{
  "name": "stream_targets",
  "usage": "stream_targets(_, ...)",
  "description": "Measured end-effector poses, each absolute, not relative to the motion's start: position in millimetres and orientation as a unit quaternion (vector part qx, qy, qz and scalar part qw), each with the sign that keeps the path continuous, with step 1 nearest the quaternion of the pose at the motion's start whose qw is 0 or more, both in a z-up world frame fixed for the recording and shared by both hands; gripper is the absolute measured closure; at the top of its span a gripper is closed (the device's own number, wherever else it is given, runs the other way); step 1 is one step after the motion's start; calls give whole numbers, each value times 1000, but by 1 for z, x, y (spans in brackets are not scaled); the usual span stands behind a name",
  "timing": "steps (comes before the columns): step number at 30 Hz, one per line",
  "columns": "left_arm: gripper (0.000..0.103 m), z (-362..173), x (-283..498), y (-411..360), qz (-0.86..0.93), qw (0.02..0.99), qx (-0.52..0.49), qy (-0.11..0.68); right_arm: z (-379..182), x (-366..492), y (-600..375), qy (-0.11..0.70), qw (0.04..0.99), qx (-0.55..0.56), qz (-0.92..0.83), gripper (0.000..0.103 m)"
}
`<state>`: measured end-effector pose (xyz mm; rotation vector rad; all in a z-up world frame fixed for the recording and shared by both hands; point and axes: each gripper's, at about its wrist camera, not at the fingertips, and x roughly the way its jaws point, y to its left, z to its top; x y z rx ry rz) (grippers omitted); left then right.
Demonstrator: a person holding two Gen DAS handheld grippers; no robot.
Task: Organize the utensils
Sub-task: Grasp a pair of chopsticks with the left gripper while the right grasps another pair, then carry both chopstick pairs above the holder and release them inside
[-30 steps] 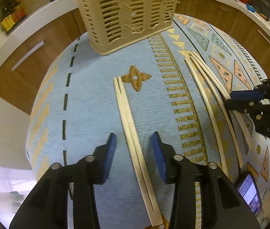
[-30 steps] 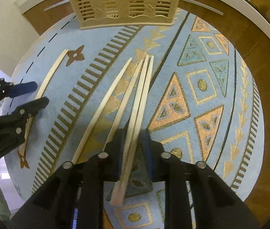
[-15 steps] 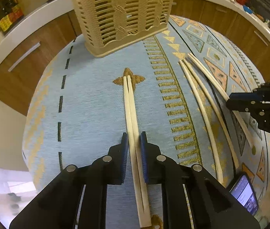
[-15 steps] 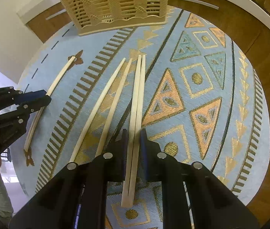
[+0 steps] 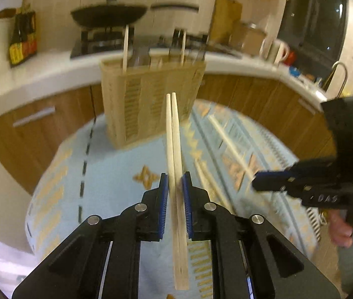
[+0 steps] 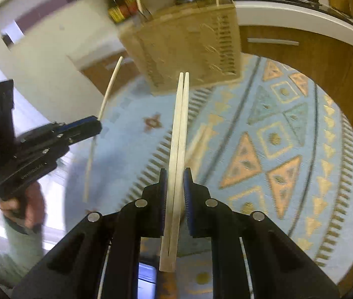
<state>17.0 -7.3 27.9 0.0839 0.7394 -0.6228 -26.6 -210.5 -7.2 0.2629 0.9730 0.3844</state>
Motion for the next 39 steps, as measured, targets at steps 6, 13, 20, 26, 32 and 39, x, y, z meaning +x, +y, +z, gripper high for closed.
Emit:
stream_targets(6, 93, 71, 6, -7, -308, 905, 28, 292, 31, -24, -209, 411, 871, 150, 221, 92)
stream_targets(13, 93, 109, 10, -4, -319, 917, 6, 238, 71, -11, -211, 364, 888, 159, 234, 92)
stream_targets(20, 93, 150, 34, 4, -317, 932, -33, 174, 107, 18, -221, 299, 917, 149, 217, 92)
stream_targets(26, 93, 170, 80, 3, -316, 935, -61, 153, 127, 54, -227, 236, 942, 133, 198, 92)
stream_targets(32, 93, 158, 122, -10, -273, 950, -79, 131, 127, 97, -227, 195, 967, 116, 119, 92)
stream_targets(39, 93, 132, 156, -13, -245, 957, -92, 124, 112, 136, -213, 184, 976, 86, 84, 92)
